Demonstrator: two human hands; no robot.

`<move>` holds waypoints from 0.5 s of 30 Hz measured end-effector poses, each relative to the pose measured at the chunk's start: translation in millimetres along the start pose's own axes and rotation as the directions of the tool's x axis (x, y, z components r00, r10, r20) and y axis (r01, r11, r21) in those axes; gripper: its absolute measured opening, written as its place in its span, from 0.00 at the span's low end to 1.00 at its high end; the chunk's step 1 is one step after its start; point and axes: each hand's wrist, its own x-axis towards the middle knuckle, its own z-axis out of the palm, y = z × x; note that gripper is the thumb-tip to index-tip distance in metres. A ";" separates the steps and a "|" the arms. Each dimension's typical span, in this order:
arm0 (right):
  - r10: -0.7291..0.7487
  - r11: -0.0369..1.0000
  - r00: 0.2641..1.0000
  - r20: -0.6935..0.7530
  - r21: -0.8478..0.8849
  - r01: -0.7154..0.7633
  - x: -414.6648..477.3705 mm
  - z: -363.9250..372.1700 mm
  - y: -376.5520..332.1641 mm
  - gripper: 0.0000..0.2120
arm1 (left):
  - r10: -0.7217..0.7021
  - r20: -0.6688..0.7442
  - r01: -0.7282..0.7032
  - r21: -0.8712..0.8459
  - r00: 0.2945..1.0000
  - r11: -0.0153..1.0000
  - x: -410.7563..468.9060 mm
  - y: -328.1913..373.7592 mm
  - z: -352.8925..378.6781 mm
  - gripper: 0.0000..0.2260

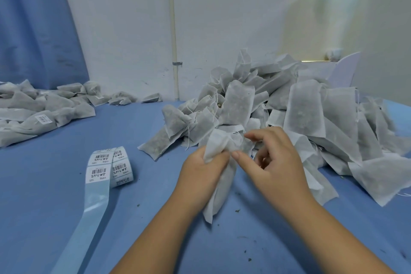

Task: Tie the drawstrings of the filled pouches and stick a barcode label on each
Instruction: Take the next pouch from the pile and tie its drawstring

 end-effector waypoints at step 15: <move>0.333 0.727 0.885 0.326 0.509 -0.461 6.0 -20.0 -12.0 0.16 | 0.282 -0.042 -0.244 0.395 0.958 0.886 6.0 -6.3 -12.0 0.10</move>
